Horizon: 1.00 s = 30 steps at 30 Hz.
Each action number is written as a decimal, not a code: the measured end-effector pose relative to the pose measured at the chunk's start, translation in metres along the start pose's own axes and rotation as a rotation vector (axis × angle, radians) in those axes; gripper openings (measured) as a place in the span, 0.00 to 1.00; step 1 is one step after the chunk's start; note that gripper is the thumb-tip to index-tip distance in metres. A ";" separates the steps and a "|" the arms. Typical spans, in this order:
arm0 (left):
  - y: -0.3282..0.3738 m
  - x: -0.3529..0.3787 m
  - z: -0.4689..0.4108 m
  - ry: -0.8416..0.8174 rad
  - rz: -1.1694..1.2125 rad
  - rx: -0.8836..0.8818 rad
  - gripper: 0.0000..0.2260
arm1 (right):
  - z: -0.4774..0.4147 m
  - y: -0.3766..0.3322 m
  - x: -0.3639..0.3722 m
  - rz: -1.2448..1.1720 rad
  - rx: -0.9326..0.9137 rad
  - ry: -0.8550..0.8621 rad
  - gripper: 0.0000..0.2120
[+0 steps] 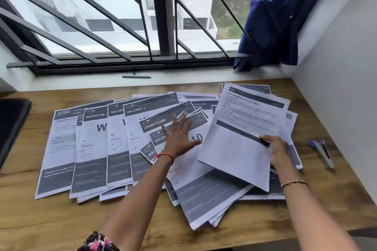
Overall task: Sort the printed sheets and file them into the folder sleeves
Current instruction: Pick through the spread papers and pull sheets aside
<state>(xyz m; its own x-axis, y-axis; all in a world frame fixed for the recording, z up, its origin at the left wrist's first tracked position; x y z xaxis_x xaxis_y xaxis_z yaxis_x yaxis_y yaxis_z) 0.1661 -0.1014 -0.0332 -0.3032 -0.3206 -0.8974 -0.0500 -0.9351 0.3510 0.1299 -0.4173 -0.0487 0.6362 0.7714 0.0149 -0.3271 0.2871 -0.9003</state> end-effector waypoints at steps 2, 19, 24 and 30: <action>0.024 0.004 -0.003 -0.014 0.010 0.081 0.36 | -0.003 -0.001 -0.004 -0.051 0.003 0.000 0.07; 0.086 0.035 -0.036 -0.052 -0.042 0.212 0.20 | -0.054 -0.017 -0.078 -0.108 0.089 0.010 0.09; 0.080 0.035 -0.035 -0.023 0.043 0.181 0.17 | -0.060 -0.021 -0.080 -0.102 0.059 0.028 0.10; 0.105 0.020 -0.031 0.086 0.369 0.216 0.14 | -0.057 -0.025 -0.082 -0.051 0.002 0.024 0.06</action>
<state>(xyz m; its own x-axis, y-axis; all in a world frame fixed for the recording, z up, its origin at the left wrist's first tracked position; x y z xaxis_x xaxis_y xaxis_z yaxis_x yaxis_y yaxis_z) 0.1847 -0.2110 -0.0224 -0.2585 -0.6469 -0.7174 -0.1537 -0.7056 0.6917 0.1261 -0.5203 -0.0520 0.6682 0.7423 0.0502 -0.2954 0.3266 -0.8978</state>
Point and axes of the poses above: each hand's wrist, its own z-axis away from the middle knuckle, its own x-axis out of the palm, y = z × x, the point moved 5 cm from there along -z, towards the middle knuckle, and after that the axes turned 5 degrees about -x, right-handed, at the moved point
